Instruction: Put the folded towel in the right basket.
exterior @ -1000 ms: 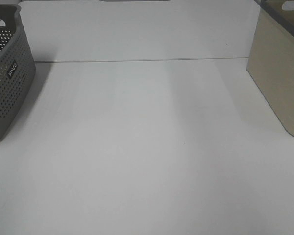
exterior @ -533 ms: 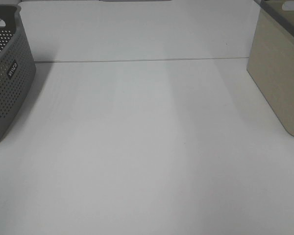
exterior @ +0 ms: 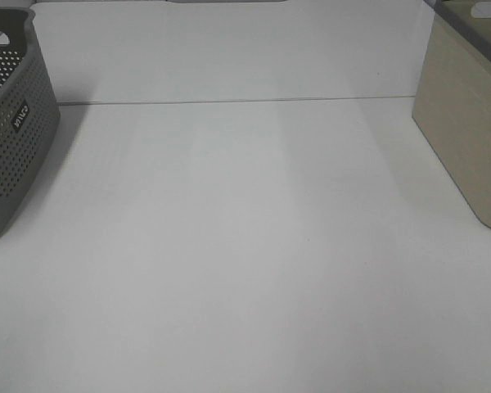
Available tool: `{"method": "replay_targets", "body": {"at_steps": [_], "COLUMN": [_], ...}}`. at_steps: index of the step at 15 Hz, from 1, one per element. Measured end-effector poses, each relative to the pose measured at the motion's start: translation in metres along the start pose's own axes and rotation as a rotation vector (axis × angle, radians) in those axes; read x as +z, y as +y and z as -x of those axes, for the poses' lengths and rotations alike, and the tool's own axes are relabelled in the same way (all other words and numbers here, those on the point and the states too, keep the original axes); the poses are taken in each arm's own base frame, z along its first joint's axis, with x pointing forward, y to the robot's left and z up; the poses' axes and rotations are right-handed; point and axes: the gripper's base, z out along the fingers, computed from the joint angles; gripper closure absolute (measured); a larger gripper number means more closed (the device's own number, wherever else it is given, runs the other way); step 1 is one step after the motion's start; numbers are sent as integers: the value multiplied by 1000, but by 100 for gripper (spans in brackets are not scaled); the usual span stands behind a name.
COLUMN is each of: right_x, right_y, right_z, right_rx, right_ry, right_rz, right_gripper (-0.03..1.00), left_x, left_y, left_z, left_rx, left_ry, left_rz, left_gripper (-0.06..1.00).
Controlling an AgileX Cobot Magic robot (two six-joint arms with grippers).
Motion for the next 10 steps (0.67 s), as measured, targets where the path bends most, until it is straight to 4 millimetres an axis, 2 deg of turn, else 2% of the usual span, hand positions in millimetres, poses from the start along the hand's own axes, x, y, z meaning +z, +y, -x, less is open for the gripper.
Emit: {"method": "replay_targets", "body": {"at_steps": [1,3,6,9,10], "right_x": [-1,-4,-26,-40,-41], "right_y": [1,4,9,13,13], "right_z": [-9,-40,-76,-107,-112], "right_rx": [-2,-15,-62,-105,-110], "right_ry": [-20,-120,-405,-664,-705], "right_rz": [-2,-10,-37,-65,-70], "right_gripper": [23,23,23,23,23], "left_x": [0,0,0,0,0], "left_y": [0,0,0,0,0], "left_z": [0,0,0,0,0], "left_rx": [0,0,0,0,0], "left_ry": [0,0,0,0,0], "left_rz": [0,0,0,0,0], "left_gripper": [-3,-3,-3,-3,-3]}}
